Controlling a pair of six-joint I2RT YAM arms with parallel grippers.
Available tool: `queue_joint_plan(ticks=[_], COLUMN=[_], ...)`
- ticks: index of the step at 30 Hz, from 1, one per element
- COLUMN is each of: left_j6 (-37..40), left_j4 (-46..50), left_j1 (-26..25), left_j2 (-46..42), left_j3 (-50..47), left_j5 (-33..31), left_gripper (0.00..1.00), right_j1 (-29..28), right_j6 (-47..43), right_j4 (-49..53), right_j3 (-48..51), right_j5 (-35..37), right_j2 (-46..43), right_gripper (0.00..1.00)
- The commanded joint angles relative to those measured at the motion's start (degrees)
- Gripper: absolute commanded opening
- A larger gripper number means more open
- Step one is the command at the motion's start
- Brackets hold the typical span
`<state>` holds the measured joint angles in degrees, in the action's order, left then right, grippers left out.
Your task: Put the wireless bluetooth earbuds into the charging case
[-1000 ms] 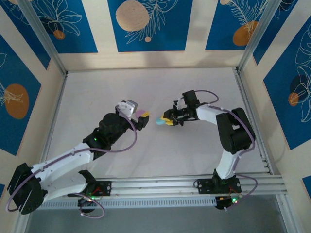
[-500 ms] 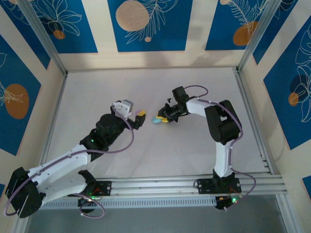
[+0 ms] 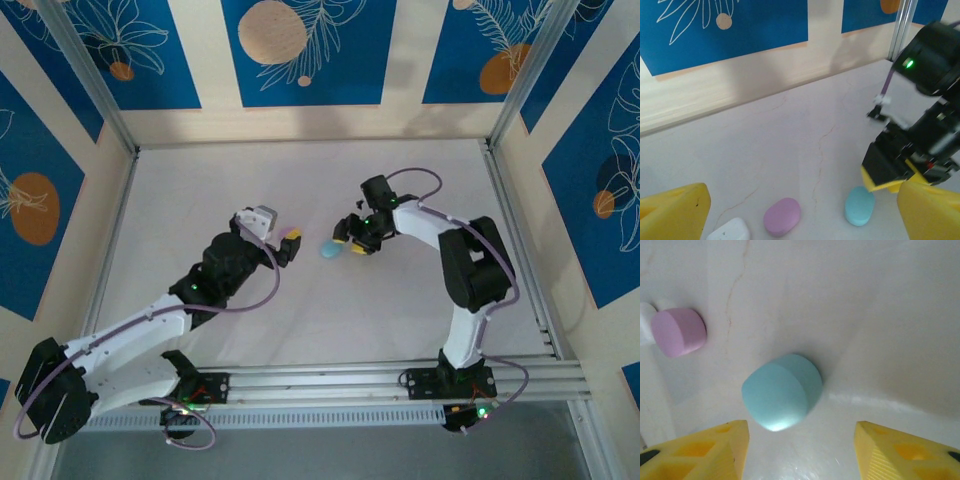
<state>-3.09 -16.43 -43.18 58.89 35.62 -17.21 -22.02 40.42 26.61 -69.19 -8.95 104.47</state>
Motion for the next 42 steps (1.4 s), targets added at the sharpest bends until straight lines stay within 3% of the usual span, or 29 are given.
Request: queue_joint_plan(ticks=[1, 5, 9, 12, 14, 17, 21, 23, 27, 30, 34, 36, 38, 40, 42], left_j6=[-0.3, -1.8, -4.7, -6.9, -7.5, -6.0, -2.3, -0.4, 4.3, 5.8, 10.3, 9.2, 9.5, 7.9, 7.5], left_j4=[-0.3, -0.3, 1.6, 2.5, 1.8, -1.0, -7.2, -7.0, -17.0, -30.4, -41.7, -43.9, -50.0, -49.4, -56.4], left_j1=[1.2, 4.2, 9.4, 14.9, 18.0, 21.8, 26.4, 27.8, 28.2, 28.8, 29.3, 30.6, 31.4, 32.7, 34.6], left_j2=[0.4, 1.0, 2.0, 2.1, 1.6, 1.2, 5.4, 6.8, 12.1, 17.5, 22.7, 26.0, 28.7, 27.1, 31.5], left_j3=[1.3, 0.4, -1.1, -2.7, -4.3, -7.0, -10.7, -10.3, -13.2, -17.4, -18.6, -18.8, -20.5, -21.7, -23.1], left_j5=[-0.8, -1.4, -2.4, -3.8, -6.3, -10.2, -15.7, -15.3, -14.1, -13.3, -9.9, -7.8, -5.6, -2.0, 3.5], left_gripper=[0.96, 1.00, 1.00, 1.00, 1.00, 1.00, 1.00, 1.00, 1.00, 1.00, 1.00, 1.00, 1.00, 1.00, 1.00], right_j1=[2.1, 3.7, 5.0, 7.8, 13.6, 24.6, 30.7, 30.8, 28.9, 24.9, 24.9, 24.3, 21.7, 20.1, 19.8], right_j6=[-2.5, -5.8, -15.9, -25.8, -28.6, -27.1, -28.7, -31.5, -32.1, -36.2, -34.2, -35.3, -36.8, -38.2, -36.7], right_j4=[3.9, 2.3, -6.7, -16.4, -25.0, -31.6, -42.4, -47.3, -53.4, -59.6, -58.6, -68.1, -80.1, -76.2, -77.6], right_j3=[2.3, 7.5, 16.2, 24.1, 31.5, 38.0, 43.5, 44.8, 44.2, 43.9, 40.6, 44.2, 48.1, 48.1, 47.7], right_j5=[8.1, 20.9, 35.0, 41.0, 38.3, 27.2, 16.8, 14.1, 7.6, 9.8, 7.5, 4.7, 8.1, 11.9, 16.4], right_j2=[-8.0, -20.2, -31.7, -38.5, -40.6, -40.5, -37.9, -34.7, -30.2, -27.0, -23.3, -21.0, -16.1, -18.5, -16.9], right_gripper=[0.59, 0.60, 0.62, 0.73, 0.81, 0.80, 0.80, 0.80, 0.78, 0.79, 0.78, 0.78, 0.78, 0.80, 0.81])
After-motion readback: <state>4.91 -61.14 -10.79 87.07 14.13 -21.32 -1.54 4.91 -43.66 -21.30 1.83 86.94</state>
